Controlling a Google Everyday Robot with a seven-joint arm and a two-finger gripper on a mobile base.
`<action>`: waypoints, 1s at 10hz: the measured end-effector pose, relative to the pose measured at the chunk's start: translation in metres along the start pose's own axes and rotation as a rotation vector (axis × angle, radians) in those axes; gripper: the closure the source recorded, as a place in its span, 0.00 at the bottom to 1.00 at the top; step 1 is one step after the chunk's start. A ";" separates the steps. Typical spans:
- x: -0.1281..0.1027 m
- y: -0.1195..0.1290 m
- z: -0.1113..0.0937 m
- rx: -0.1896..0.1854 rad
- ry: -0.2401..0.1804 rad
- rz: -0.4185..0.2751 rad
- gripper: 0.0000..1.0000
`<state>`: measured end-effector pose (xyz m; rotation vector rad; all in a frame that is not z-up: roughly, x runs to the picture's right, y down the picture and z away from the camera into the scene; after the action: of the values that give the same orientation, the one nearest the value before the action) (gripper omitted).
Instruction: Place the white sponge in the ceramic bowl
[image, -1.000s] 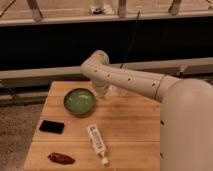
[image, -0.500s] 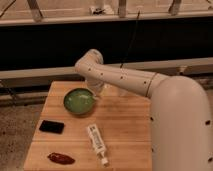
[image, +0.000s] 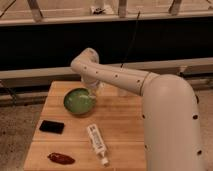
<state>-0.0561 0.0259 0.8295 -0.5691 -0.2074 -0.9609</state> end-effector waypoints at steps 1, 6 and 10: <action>0.001 -0.002 0.000 0.002 -0.001 -0.001 0.98; -0.003 -0.015 0.003 0.009 -0.002 -0.017 0.98; -0.006 -0.023 0.007 0.016 0.000 -0.027 0.98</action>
<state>-0.0780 0.0236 0.8413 -0.5531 -0.2230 -0.9843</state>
